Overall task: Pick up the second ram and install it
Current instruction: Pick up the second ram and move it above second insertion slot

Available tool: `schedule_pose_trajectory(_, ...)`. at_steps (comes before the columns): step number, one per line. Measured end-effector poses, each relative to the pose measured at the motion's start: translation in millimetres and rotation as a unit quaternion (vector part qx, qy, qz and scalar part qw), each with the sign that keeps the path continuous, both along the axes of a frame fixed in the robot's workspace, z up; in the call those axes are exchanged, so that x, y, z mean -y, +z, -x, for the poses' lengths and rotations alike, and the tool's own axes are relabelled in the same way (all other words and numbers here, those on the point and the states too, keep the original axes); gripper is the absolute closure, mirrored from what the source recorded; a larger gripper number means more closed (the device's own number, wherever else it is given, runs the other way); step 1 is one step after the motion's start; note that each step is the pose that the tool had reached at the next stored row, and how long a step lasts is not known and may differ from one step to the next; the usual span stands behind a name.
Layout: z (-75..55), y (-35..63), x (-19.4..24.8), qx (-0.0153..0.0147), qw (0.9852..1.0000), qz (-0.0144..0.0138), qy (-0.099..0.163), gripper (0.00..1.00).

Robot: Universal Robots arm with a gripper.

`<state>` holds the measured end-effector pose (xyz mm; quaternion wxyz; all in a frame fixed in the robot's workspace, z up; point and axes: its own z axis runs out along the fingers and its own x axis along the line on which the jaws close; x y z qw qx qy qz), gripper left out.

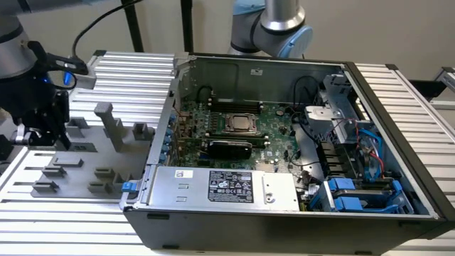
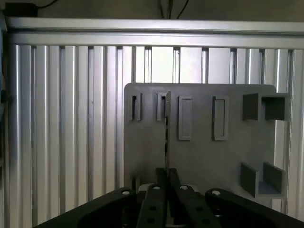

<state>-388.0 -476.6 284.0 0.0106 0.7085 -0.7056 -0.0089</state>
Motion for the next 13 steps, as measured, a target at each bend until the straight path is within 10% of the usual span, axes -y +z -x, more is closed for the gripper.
schedule_pose_trajectory(13, -21.9, 59.2, 0.0, 0.0, 1.0, 0.0, 0.0, 1.0)
